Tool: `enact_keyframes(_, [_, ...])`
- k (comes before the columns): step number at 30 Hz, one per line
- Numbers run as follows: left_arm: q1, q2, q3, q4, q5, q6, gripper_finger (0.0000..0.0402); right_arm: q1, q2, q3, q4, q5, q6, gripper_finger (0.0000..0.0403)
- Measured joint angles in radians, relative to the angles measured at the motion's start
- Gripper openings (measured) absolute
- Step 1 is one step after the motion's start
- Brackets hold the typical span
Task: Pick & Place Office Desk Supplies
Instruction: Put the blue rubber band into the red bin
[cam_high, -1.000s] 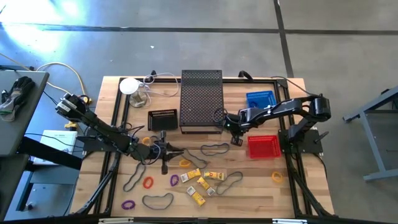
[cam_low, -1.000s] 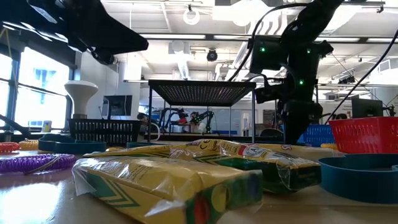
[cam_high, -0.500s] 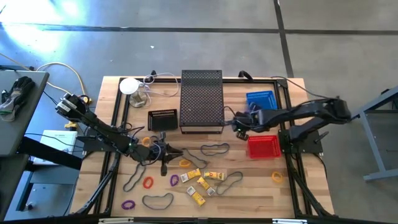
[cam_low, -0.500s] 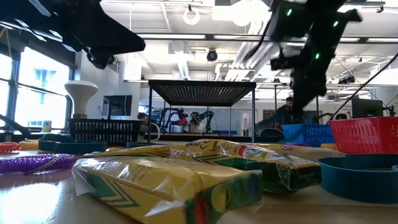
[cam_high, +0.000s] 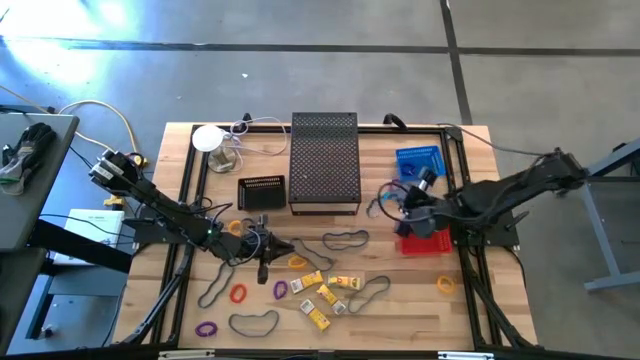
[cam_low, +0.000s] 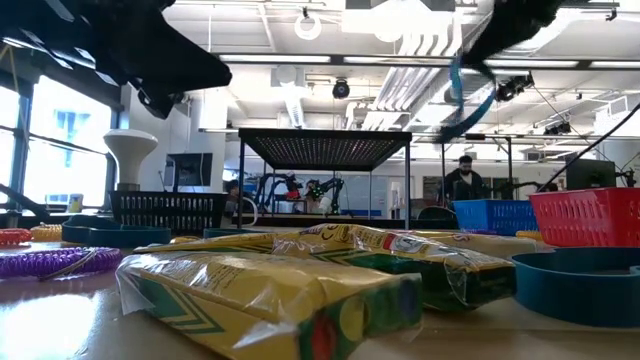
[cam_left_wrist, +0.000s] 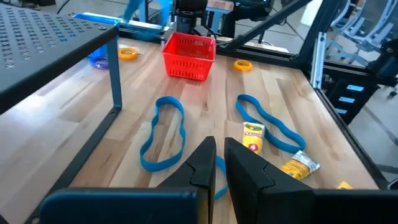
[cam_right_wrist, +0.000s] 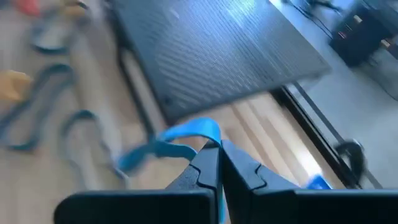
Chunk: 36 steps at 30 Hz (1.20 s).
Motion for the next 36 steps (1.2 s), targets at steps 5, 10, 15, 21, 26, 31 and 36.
enact_keyframes(5, [-0.016, 0.0, 0.0, 0.0, 0.0, -0.03, 0.0031, 0.125, -0.019, 0.053, 0.067, -0.108, 0.065, 0.0003])
enact_keyframes(10, [-0.05, 0.0, 0.0, 0.0, 0.001, -0.031, 0.0031, 0.228, -0.018, 0.079, 0.086, -0.225, 0.196, 0.0003])
enact_keyframes(15, [-0.087, 0.0, 0.0, 0.0, 0.001, -0.033, 0.0031, 0.279, -0.018, 0.079, -0.051, -0.285, 0.418, 0.0003])
enact_keyframes(21, [-0.104, 0.0, 0.0, 0.001, 0.001, -0.033, 0.0031, 0.312, -0.018, 0.079, -0.341, -0.285, 0.717, 0.0003])
enact_keyframes(26, [-0.092, 0.0, 0.0, 0.001, 0.001, -0.033, 0.0031, 0.311, -0.008, 0.079, -0.496, -0.282, 0.89, 0.0003])
enact_keyframes(31, [-0.072, 0.0, 0.0, 0.001, -0.001, -0.033, 0.0031, 0.311, 0.046, 0.053, -0.541, -0.346, 1.019, 0.0003])
enact_keyframes(36, [-0.077, 0.0, 0.0, 0.001, 0.005, -0.053, 0.0031, 0.31, 0.132, 0.011, -0.569, -0.49, 1.123, 0.0003])
